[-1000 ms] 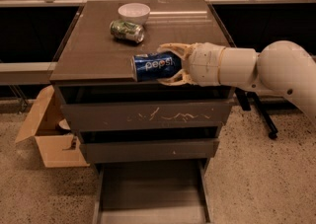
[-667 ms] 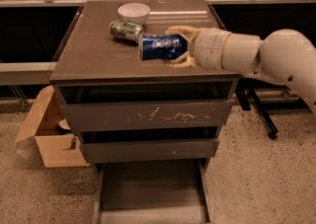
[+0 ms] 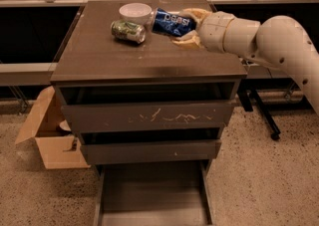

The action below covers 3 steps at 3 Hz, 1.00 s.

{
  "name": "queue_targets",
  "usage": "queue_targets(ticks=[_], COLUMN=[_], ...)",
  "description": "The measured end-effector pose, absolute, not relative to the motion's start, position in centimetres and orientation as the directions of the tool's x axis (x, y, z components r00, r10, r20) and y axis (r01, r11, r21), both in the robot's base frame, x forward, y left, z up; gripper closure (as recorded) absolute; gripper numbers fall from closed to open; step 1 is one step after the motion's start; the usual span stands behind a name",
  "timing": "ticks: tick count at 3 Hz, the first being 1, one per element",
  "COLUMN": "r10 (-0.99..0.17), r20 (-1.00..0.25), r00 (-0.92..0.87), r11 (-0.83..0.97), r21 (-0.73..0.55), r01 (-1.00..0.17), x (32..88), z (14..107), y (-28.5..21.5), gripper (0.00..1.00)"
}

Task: Pick pepsi can from bottom drawer and place on counter

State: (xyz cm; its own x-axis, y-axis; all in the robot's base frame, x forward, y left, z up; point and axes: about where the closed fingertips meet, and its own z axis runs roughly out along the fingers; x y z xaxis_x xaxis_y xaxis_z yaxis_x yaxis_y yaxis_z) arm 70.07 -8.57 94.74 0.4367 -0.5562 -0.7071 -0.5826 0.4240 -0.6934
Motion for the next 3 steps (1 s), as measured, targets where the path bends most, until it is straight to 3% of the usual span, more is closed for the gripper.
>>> queue_targets(ticks=[3], r10=[-0.428], r20=[-0.883], r00=[0.194], r11=[0.606], r21=[-0.439], r01=[-0.663], x=[77.0], z=[91.2], y=[-10.6], gripper=[1.0])
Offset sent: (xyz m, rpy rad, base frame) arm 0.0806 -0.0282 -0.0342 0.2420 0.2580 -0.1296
